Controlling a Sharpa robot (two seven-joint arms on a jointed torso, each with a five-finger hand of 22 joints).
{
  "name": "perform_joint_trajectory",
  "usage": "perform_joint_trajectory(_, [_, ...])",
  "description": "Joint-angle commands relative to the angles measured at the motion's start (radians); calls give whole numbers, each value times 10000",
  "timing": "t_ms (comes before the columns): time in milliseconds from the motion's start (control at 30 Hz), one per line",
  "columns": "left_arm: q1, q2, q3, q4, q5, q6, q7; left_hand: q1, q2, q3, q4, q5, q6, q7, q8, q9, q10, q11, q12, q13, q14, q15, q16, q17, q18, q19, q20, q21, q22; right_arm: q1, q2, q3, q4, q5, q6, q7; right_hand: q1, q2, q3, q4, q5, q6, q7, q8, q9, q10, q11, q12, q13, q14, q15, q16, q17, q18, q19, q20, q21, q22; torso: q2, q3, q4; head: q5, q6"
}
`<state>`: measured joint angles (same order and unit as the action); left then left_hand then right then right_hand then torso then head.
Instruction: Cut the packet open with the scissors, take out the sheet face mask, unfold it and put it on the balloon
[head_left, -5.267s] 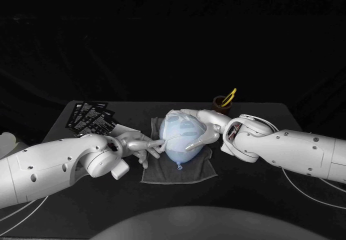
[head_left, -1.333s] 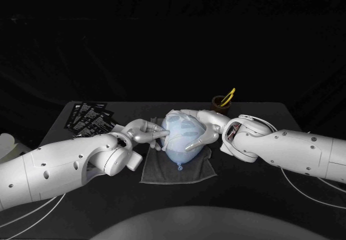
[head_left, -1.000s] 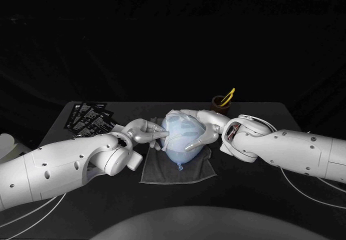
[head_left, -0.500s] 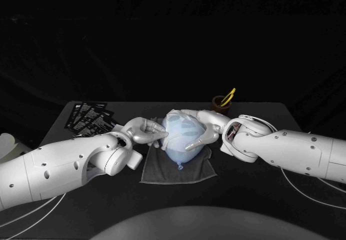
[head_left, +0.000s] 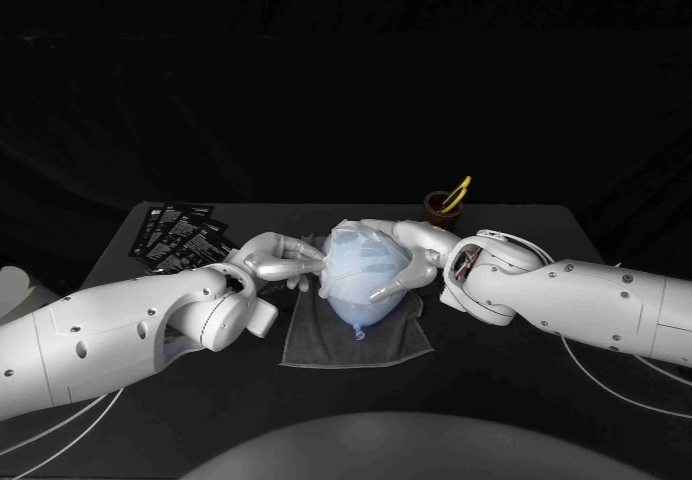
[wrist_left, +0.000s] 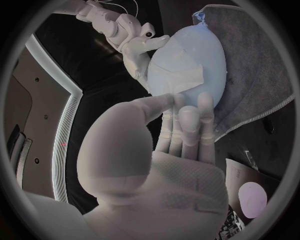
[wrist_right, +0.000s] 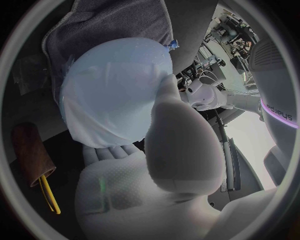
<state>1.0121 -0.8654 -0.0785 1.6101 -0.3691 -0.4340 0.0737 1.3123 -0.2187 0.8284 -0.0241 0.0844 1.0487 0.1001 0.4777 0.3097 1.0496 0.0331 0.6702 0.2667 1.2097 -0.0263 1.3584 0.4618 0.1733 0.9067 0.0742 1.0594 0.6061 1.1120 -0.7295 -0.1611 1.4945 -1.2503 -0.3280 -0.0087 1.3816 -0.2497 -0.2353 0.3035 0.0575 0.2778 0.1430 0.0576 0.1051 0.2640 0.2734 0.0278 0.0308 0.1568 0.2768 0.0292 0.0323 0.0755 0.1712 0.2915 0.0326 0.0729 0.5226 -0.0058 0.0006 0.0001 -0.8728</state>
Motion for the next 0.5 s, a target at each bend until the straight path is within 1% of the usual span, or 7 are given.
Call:
perform_joint_trajectory(33, [3, -54, 13, 24, 177, 117, 1, -240, 20, 77, -172, 180, -44, -1, 52, 1143, -64, -6, 104, 36, 80, -30, 62, 7, 108, -98, -2, 71, 32, -89, 2, -70, 9, -35, 484, -127, -8, 95, 64, -18, -22, 20, 1571, 23, 8, -1, 41, 33, 8, 14, 47, -47, -9, -44, 52, 30, 61, 10, -6, 3, 2, 5, 2])
perform_joint_trajectory(133, [3, -100, 13, 6, 178, 175, -146, -419, 30, 120, -277, 311, -40, -12, 93, 1249, -67, -19, 177, 78, 100, -38, 89, 42, 107, -106, -3, 93, 43, -89, -1, -71, 9, -35, 482, -129, -8, 95, 64, -18, -22, 20, 1571, 23, 8, -1, 41, 33, 8, 14, 47, -47, -9, -44, 52, 30, 61, 10, -5, 3, 3, 3, 2])
perform_joint_trajectory(300, [3, -160, 13, -47, 149, 200, -385, -545, 49, 137, -319, 319, -34, -28, 140, 1341, -57, -34, 235, 109, 145, -47, 128, 134, 108, -100, -2, 92, 37, -90, -7, -72, 12, -35, 479, -133, -8, 95, 64, -18, -22, 20, 1571, 23, 8, -1, 41, 33, 8, 14, 47, -47, -9, -44, 52, 30, 61, 10, -2, 11, -8, 28, 2])
perform_joint_trajectory(500, [3, -206, 13, -179, 129, -16, -479, -619, 63, 213, -412, 351, -40, -48, 192, 1452, -53, -53, 303, 146, 189, -66, 167, 205, 115, -74, -16, 103, 35, -90, -10, -73, 17, -35, 473, -137, -4, 93, 66, -18, -22, 17, 1571, 22, 8, -6, 41, 32, 8, 14, 49, -47, -9, -45, 50, 31, 61, 9, -7, 13, -12, 25, 2])
